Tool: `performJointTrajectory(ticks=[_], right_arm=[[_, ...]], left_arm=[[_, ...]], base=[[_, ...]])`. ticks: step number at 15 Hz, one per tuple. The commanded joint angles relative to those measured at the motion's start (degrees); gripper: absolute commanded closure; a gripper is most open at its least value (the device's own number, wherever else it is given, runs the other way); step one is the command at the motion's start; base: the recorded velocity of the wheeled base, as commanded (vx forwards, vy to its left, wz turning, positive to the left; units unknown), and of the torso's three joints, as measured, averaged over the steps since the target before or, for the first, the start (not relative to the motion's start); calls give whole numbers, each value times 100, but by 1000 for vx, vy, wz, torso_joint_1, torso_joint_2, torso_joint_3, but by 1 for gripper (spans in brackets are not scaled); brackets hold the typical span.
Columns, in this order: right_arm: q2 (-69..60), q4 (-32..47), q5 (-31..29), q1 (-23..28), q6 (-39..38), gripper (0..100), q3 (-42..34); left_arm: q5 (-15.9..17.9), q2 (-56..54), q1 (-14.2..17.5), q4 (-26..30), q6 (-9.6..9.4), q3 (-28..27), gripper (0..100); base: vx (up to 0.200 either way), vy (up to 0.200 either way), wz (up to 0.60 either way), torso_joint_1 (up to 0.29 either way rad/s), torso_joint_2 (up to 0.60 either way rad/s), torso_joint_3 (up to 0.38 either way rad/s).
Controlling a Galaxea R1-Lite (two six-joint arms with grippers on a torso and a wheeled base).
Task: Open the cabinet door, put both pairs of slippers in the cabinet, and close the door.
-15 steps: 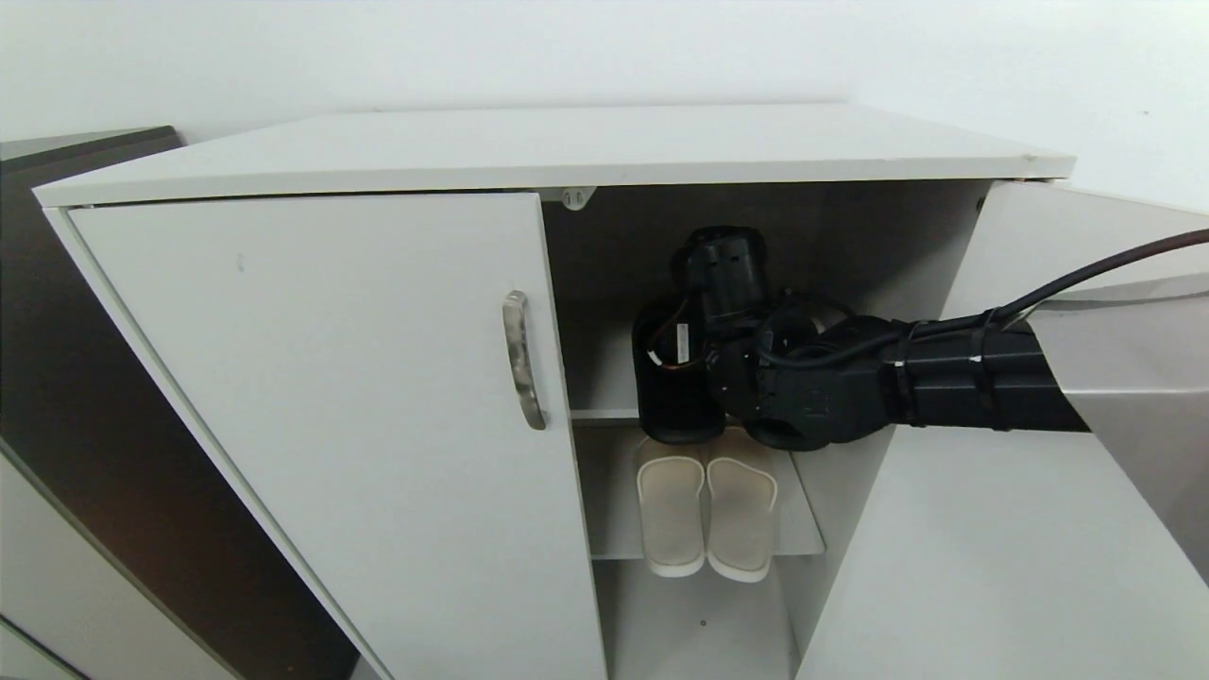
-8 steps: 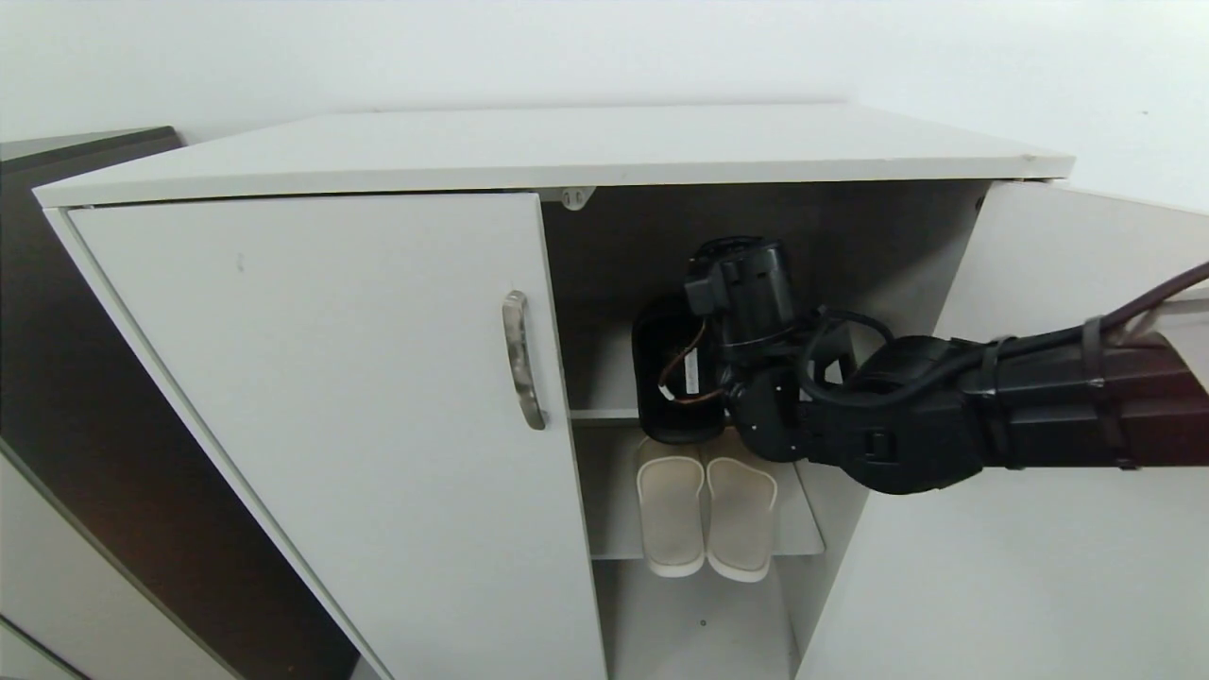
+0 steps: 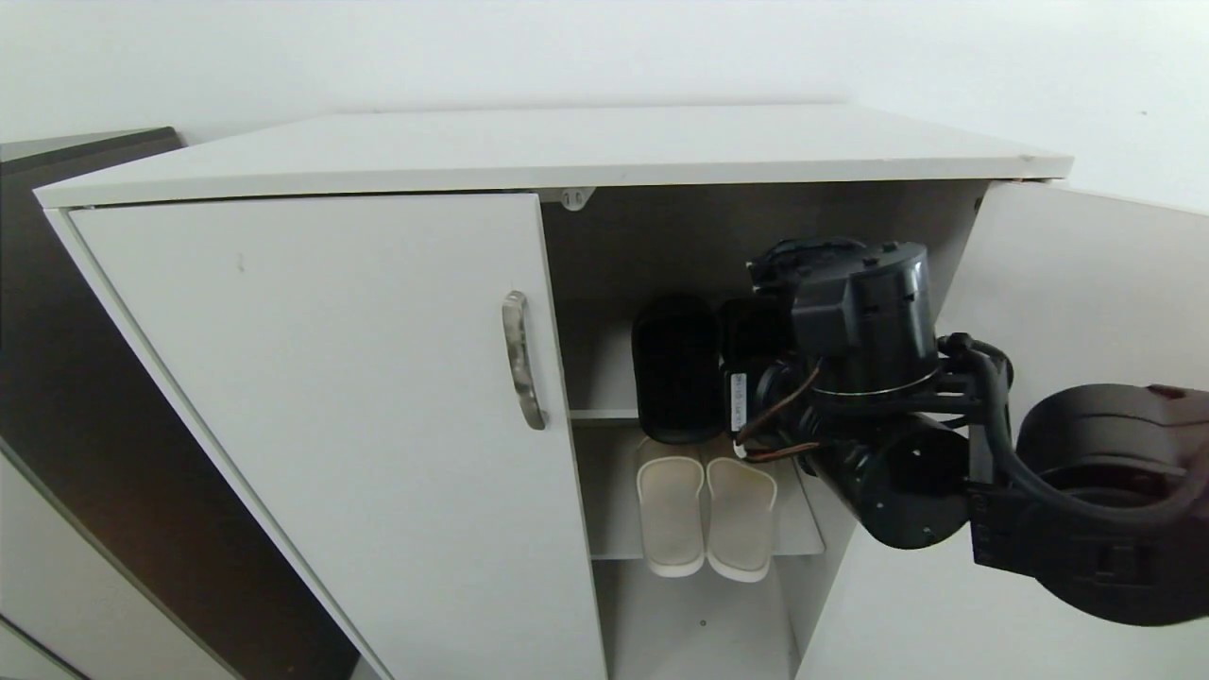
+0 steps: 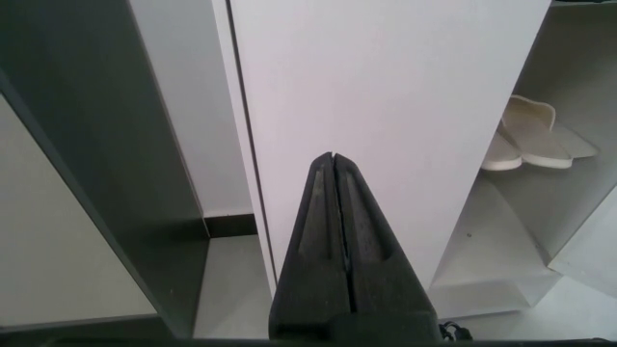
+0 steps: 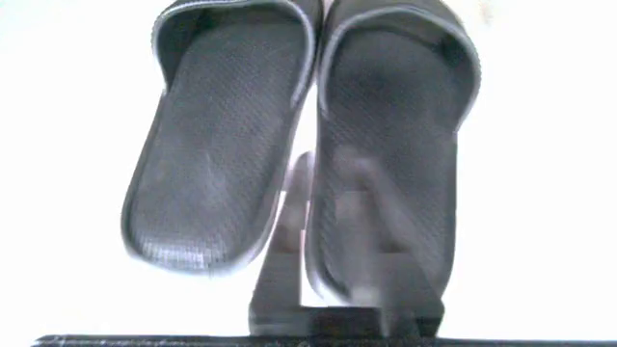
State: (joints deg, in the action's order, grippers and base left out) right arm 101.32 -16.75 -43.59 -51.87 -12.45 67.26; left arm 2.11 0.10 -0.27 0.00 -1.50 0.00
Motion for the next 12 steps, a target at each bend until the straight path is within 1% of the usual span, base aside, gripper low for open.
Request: performJointTrajectory(ticks=[1,2,3,12], right_arm=[[-270,-180,167,-34,14,100,-318],[-244,-382,431,-34,32,100,-468],[-235,-408,483,-34,32,100,-494],[-112,-417,501,-25,23,100,-661]], left_arm=[[0,-1,0,0,1,0,100],[0,-1,0,0,1,0,100],[0,-1,0,0,1,0,100],[-9,-1,0,0,9,0,100]], base=[[0,0,0,0,0,0],[0,0,0,0,0,0],[0,0,0,0,0,0],[0,0,0,0,0,0]])
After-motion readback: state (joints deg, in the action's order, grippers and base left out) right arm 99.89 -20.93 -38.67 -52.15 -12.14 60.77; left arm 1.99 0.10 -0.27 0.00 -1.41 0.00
